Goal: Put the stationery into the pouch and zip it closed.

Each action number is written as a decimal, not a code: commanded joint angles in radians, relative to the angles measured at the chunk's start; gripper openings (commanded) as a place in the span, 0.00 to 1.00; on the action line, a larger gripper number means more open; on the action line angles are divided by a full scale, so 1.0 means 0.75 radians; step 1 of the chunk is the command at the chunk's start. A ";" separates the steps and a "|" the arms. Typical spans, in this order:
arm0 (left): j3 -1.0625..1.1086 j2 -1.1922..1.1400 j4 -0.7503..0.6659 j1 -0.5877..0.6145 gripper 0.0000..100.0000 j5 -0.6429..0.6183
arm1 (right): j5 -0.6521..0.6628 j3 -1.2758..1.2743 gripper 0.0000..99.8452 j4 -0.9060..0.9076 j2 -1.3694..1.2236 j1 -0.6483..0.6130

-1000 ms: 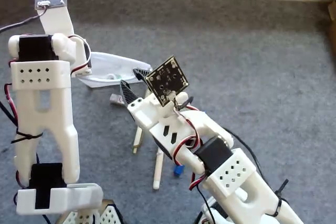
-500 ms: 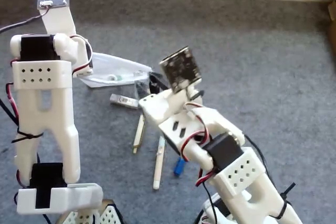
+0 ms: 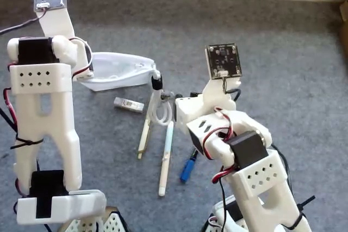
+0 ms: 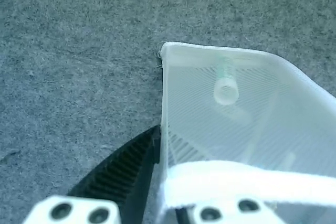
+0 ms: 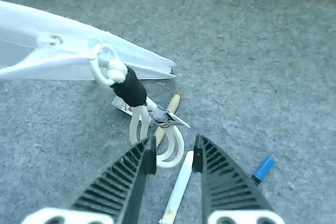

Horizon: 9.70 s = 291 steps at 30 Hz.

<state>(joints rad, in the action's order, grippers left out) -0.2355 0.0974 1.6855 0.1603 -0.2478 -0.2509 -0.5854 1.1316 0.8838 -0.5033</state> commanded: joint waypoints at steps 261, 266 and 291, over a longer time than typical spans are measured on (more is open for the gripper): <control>0.140 0.019 -0.102 0.048 0.01 -0.006 | 0.430 -0.138 0.01 -1.734 -0.034 -0.320; 0.142 0.019 -0.098 0.048 0.01 -0.006 | 0.432 -0.128 0.01 -1.775 -0.140 -0.320; 0.146 0.019 -0.106 0.048 0.01 -0.004 | 0.597 -0.414 0.01 -1.738 -0.134 -0.351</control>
<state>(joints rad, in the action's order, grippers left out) -0.1435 0.1051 1.6241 0.1910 -0.2478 0.1849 -0.9106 -0.1680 0.7411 -0.7595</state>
